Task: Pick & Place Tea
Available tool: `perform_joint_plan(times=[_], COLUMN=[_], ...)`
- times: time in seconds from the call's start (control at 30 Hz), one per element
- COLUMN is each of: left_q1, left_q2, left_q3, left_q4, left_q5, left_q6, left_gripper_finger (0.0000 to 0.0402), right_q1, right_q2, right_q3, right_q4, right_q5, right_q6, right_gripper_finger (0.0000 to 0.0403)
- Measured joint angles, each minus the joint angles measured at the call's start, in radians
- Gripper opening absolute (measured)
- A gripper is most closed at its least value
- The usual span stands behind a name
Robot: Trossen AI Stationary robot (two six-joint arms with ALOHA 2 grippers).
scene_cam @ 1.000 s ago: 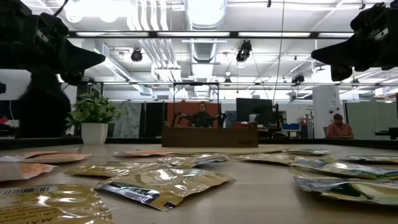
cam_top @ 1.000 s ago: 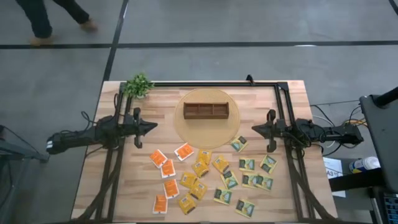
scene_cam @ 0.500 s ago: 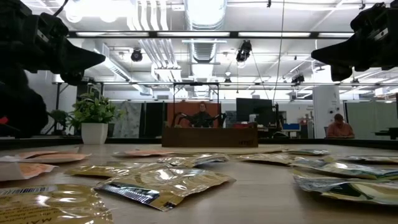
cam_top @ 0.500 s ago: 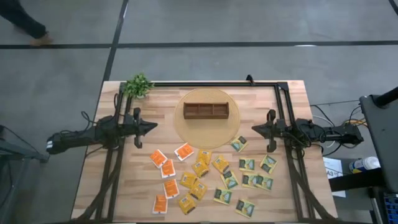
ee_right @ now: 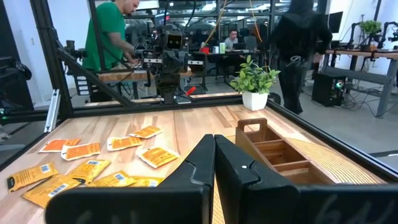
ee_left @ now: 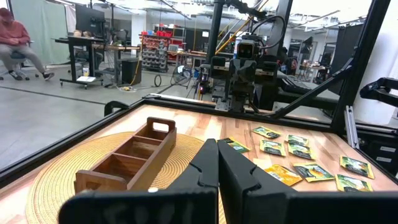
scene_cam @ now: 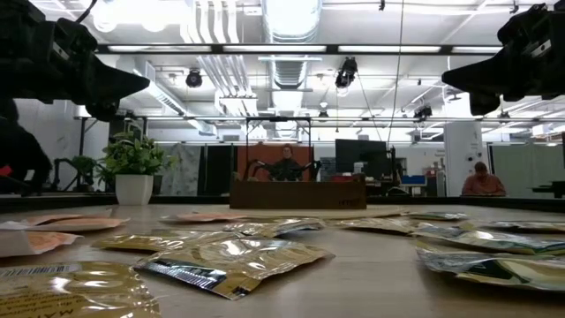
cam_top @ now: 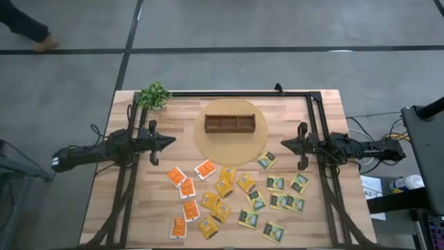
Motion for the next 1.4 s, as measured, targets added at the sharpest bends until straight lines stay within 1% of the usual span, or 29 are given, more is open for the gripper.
perform_joint_plan(times=[0.57,0.63,0.7,0.87,1.0,1.13,1.23,1.33,1.4], left_q1=[0.0,0.0,0.0,0.0,0.0,0.0,0.0,0.0,0.0], left_q2=[0.0,0.0,0.0,0.0,0.0,0.0,0.0,0.0,0.0], left_q3=[0.0,0.0,0.0,0.0,0.0,0.0,0.0,0.0,0.0], left_q4=[0.0,0.0,0.0,0.0,0.0,0.0,0.0,0.0,0.0], left_q5=[0.0,0.0,0.0,0.0,0.0,0.0,0.0,0.0,0.0], left_q6=[0.0,0.0,0.0,0.0,0.0,0.0,0.0,0.0,0.0], left_gripper_finger=[0.0,0.0,0.0,0.0,0.0,0.0,0.0,0.0,0.0], right_q1=[0.0,0.0,0.0,0.0,0.0,0.0,-0.001,0.0,0.0], right_q2=[0.0,0.0,0.0,0.0,0.0,0.0,0.0,0.0,0.0], right_q3=[0.0,0.0,0.0,0.0,0.0,0.0,0.0,0.001,0.019], right_q4=[0.01,0.02,0.046,0.18,0.328,0.483,0.593,0.691,0.705], right_q5=[0.004,0.006,0.007,0.01,0.018,0.098,0.139,0.141,0.141], right_q6=[0.0,0.016,0.07,0.192,0.205,0.238,0.227,0.235,0.25], right_gripper_finger=[0.0009,0.0009,0.0009,0.0009,0.0009,0.0009,0.0009,0.0009,0.0009])
